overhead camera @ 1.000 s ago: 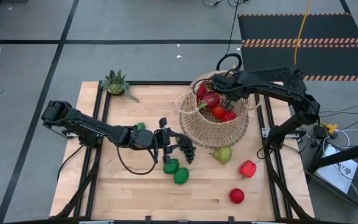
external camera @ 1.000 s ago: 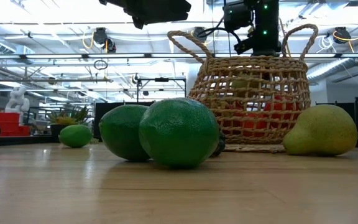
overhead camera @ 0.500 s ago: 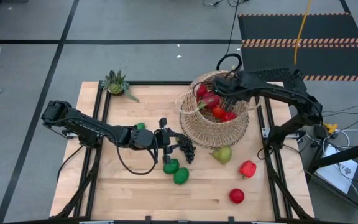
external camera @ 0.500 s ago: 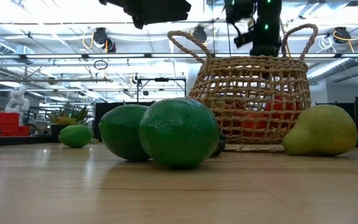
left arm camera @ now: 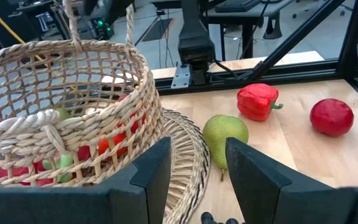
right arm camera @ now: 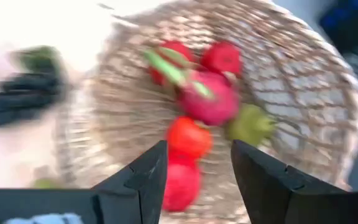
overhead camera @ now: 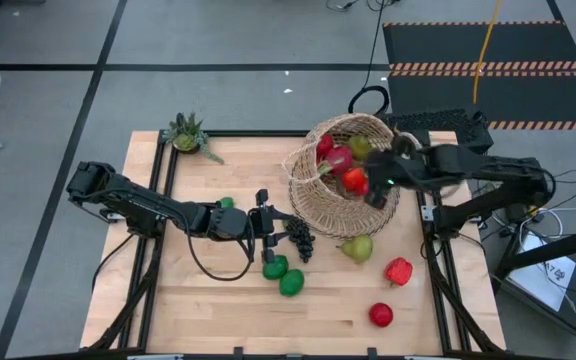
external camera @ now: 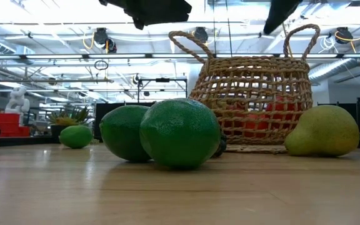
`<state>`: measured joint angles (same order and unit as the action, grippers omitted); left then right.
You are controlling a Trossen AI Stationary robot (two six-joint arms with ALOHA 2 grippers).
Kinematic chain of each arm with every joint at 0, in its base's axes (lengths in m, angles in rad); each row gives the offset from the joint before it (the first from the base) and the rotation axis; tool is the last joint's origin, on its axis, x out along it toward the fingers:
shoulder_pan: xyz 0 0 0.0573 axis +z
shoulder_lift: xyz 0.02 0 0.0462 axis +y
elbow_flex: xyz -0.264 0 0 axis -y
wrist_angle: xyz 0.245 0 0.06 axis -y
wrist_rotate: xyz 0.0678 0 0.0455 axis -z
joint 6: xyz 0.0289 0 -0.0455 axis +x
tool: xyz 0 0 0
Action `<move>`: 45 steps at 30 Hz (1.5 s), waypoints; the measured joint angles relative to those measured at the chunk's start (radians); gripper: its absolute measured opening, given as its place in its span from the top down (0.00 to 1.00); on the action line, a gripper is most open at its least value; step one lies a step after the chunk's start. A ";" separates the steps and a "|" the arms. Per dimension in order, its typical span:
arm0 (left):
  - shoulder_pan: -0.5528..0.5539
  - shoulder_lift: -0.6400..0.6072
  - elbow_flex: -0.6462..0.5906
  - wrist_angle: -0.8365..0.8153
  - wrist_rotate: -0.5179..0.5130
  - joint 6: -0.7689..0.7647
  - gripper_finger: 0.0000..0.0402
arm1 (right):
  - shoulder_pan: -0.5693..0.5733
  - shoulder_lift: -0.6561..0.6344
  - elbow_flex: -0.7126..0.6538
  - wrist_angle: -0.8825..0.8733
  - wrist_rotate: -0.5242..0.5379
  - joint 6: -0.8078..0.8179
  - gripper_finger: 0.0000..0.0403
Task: Build produce basket
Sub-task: Put the green pear into the brown basket
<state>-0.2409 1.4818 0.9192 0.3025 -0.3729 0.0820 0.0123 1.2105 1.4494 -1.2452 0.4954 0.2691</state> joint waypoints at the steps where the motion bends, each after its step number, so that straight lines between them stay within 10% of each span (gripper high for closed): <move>1: 0.000 0.000 0.000 -0.001 -0.012 -0.001 0.61 | 0.032 -0.016 0.000 0.002 -0.008 0.015 0.57; 25: -0.041 0.210 0.321 -0.305 -0.123 -0.033 0.61 | 0.723 -0.106 -0.425 0.430 0.129 0.225 0.58; 35: -0.037 0.469 0.611 -0.396 -0.097 0.010 0.61 | 0.870 -0.099 -0.773 0.772 0.128 0.500 0.58; 45: 0.006 0.602 0.639 -0.411 -0.029 0.018 0.61 | 0.873 -0.098 -0.886 0.756 0.133 0.643 0.58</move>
<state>-0.2346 2.0835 1.5585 -0.1081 -0.4015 0.0998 0.8856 1.1126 0.5633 -0.4893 0.6281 0.9119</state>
